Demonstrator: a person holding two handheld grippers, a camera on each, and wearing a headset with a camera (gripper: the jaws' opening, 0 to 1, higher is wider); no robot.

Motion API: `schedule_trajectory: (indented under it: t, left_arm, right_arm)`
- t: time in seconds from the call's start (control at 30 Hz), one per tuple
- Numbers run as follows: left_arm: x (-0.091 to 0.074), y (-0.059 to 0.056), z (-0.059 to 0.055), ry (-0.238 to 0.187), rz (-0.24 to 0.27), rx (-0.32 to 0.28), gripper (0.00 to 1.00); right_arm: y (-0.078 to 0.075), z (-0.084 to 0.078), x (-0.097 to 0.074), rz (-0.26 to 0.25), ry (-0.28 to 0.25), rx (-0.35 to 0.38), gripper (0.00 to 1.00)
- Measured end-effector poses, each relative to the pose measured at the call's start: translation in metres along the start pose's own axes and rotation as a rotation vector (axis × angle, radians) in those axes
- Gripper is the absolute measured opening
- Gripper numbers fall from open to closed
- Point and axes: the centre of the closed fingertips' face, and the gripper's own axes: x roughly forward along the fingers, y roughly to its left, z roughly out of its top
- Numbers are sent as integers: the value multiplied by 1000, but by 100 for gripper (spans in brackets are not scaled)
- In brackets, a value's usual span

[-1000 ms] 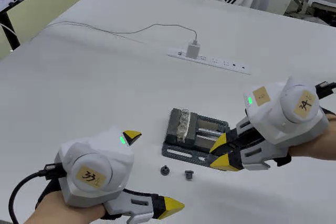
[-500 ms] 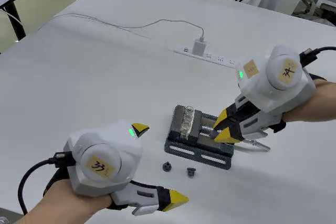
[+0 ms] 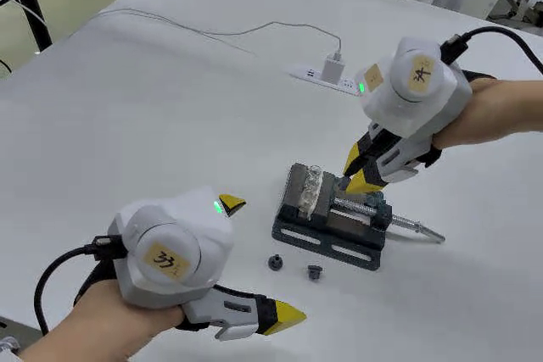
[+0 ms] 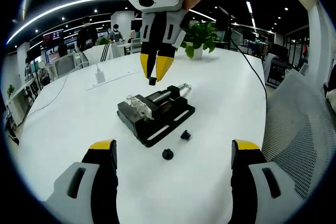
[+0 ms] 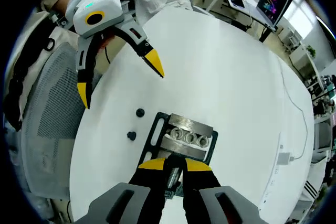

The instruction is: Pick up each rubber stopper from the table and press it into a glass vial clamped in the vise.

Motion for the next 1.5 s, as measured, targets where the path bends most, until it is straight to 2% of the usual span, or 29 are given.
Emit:
schedule_trajectory:
  t: [0.43,0.53,0.63,1.1,1.5]
  left_arm:
    - [0,0,-5,7,0,-14,87]
    - [0,0,-6,8,0,-19,87]
    - [0,0,-7,11,-1,-23,86]
    - [-1,3,-13,16,8,-45,85]
    - [-2,4,-19,24,10,-63,84]
  right_arm:
    - [-20,3,8,25,89,-66,7]
    - [-31,6,10,27,98,-72,7]
    - [-35,7,11,25,102,-78,7]
    - [-38,13,25,44,119,-110,7]
    - [-41,6,35,57,140,-104,7]
